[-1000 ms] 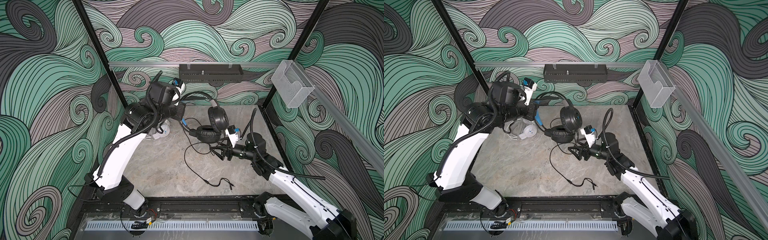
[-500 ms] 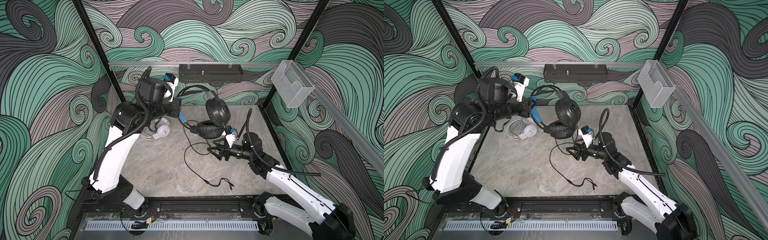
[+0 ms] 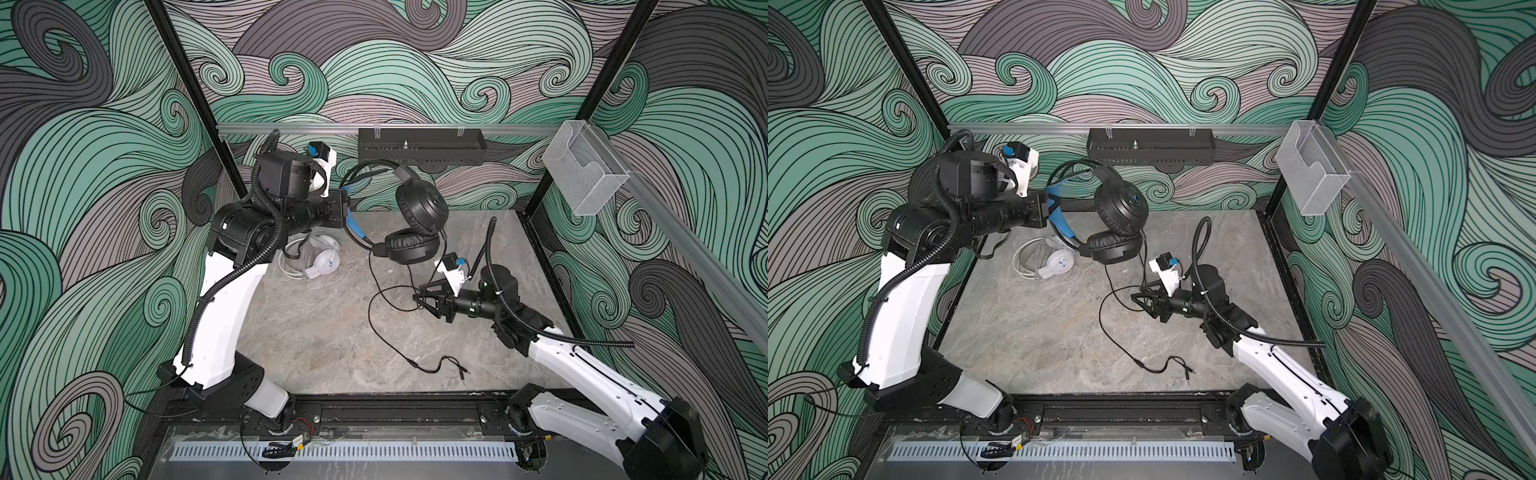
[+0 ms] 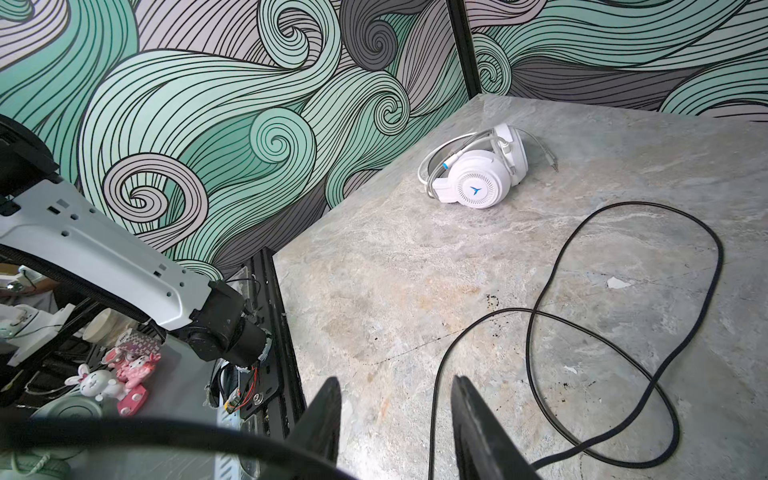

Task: Wrap the headphones
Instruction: 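Lift the black headset with the left gripper while the right gripper approaches its cable, then hold the black headset up with left gripper while right gripper reaches for its cable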

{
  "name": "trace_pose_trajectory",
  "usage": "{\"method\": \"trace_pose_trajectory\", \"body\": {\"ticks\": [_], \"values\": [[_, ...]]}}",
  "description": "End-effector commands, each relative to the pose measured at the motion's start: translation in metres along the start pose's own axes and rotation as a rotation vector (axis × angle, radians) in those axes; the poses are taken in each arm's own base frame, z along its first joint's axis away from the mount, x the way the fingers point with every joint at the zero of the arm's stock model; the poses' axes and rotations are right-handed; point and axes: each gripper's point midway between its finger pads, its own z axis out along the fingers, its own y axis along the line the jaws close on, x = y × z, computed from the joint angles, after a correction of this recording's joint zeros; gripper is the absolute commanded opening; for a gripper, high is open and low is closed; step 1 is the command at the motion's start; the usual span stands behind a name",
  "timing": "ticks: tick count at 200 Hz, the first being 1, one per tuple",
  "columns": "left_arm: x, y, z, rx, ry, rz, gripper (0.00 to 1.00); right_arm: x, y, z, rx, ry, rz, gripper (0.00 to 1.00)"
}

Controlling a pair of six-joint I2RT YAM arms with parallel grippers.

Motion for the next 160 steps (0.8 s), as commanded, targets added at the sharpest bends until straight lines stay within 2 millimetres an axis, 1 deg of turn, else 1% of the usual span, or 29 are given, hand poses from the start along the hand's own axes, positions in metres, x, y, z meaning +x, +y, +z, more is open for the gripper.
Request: {"method": "trace_pose_trajectory", "body": {"ticks": [1,31,65,91,107,136,151,160], "values": [[-0.02,-0.012,-0.033,0.088,-0.095,-0.067,0.0,-0.015,0.004,0.004,-0.015,-0.04,-0.041,0.46],[-0.023,-0.011,-0.035,0.098,-0.1,-0.087,0.0,-0.014,0.002,0.013,-0.024,-0.03,-0.044,0.47],[-0.024,-0.005,-0.041,0.099,-0.106,-0.108,0.0,-0.011,-0.002,0.02,-0.023,-0.02,-0.043,0.43],[-0.025,-0.002,-0.044,0.1,-0.108,-0.126,0.0,-0.017,-0.003,0.025,-0.028,-0.043,-0.028,0.4],[-0.025,0.001,-0.044,0.099,-0.108,-0.136,0.0,-0.021,-0.002,0.029,-0.036,-0.049,-0.031,0.4],[-0.027,0.002,-0.045,0.105,-0.11,-0.151,0.0,-0.022,-0.002,0.036,-0.044,-0.04,-0.043,0.41],[-0.028,0.004,-0.045,0.104,-0.114,-0.16,0.0,-0.02,-0.002,0.038,-0.046,-0.031,-0.046,0.39],[-0.029,0.005,-0.045,0.106,-0.115,-0.166,0.0,-0.018,-0.003,0.039,-0.046,-0.025,-0.046,0.35]]}}
